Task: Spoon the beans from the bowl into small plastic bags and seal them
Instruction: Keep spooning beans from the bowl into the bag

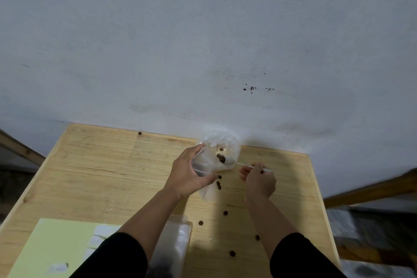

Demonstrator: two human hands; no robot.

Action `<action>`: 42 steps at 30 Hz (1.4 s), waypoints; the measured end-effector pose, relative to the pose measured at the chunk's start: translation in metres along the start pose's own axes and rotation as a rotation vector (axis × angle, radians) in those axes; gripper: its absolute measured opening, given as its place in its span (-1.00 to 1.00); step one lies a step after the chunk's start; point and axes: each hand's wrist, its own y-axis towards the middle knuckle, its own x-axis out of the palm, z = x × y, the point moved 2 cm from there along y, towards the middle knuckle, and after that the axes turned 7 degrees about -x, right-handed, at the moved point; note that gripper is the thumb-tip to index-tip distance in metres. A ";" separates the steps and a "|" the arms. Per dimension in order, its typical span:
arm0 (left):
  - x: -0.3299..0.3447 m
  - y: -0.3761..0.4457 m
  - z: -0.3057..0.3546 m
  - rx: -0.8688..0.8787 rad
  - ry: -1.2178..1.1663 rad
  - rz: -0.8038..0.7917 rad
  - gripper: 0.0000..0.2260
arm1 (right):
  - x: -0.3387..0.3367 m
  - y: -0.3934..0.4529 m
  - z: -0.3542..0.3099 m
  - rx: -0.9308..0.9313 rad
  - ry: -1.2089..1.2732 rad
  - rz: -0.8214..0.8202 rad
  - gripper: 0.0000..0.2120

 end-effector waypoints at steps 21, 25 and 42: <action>-0.005 0.004 0.000 -0.004 0.001 0.003 -0.22 | 0.022 0.001 0.005 0.299 0.456 -0.053 -0.82; -0.004 0.006 0.000 -0.002 0.023 0.008 -0.21 | 0.013 0.004 0.004 0.225 0.327 -0.012 -0.79; -0.012 -0.003 -0.007 -0.052 0.067 0.098 -0.15 | -0.007 -0.001 -0.029 -0.011 0.216 -0.091 -0.72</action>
